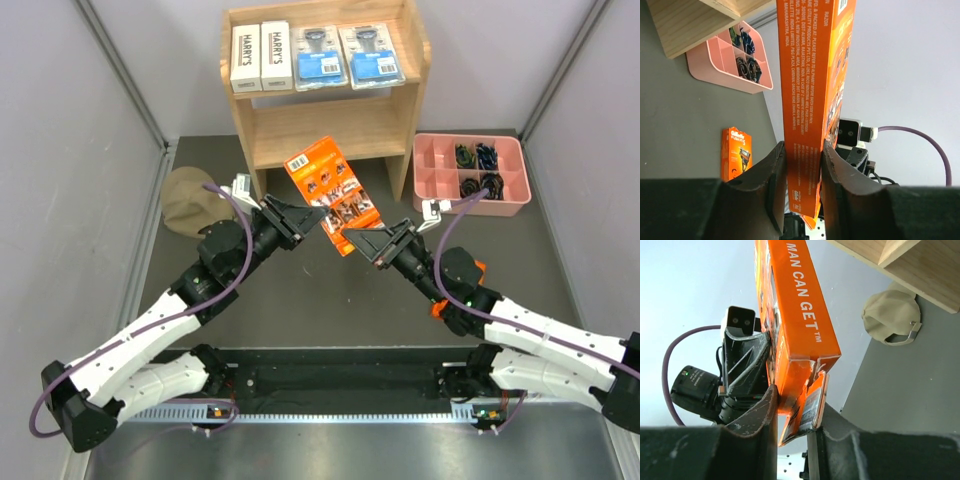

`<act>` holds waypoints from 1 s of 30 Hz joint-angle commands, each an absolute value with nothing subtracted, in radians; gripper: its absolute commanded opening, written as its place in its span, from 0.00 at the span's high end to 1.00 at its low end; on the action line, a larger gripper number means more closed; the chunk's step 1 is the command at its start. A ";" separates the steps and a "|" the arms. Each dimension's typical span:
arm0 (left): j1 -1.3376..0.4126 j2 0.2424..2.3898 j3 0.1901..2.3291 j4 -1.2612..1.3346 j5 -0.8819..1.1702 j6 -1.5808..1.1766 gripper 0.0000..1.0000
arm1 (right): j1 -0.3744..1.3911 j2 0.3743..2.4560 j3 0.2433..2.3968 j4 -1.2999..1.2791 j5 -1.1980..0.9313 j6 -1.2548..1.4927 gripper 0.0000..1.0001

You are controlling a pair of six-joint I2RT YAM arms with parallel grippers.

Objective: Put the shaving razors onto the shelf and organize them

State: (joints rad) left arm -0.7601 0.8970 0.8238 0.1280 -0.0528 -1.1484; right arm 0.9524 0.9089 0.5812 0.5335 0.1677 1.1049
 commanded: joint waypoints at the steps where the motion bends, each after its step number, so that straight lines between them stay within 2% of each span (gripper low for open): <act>1: -0.761 0.884 0.815 0.152 -0.067 -1.134 0.58 | 0.946 0.877 0.583 0.531 0.167 1.052 0.98; 2: -0.761 0.881 0.813 0.149 -0.067 -1.131 0.41 | 0.946 0.876 0.584 0.526 0.169 1.054 0.98; 4: -0.761 0.874 0.811 0.144 -0.075 -1.132 0.23 | 0.946 0.871 0.584 0.514 0.175 1.051 0.98; 5: -0.761 0.873 0.810 0.141 -0.080 -1.135 0.08 | 0.946 0.867 0.584 0.509 0.175 1.051 0.98; 6: -0.761 0.867 0.808 0.132 -0.087 -1.135 0.03 | 0.946 0.864 0.583 0.508 0.175 1.051 0.98; 15: -0.761 0.815 0.845 0.008 -0.189 -1.062 0.01 | 0.946 0.827 0.574 0.463 0.199 1.046 0.98; 26: -0.761 0.955 1.152 -0.604 -0.455 -0.660 0.01 | 0.946 0.788 0.557 0.394 0.213 1.046 0.98; 30: -0.761 1.020 1.241 -0.753 -0.515 -0.542 0.01 | 0.946 0.785 0.548 0.376 0.212 1.051 0.98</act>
State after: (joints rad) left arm -0.7609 0.9668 1.1641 -0.5198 -0.4164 -0.7216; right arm 0.9524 0.8093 0.5476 0.3527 0.2008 1.0657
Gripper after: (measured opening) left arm 0.987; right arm 0.202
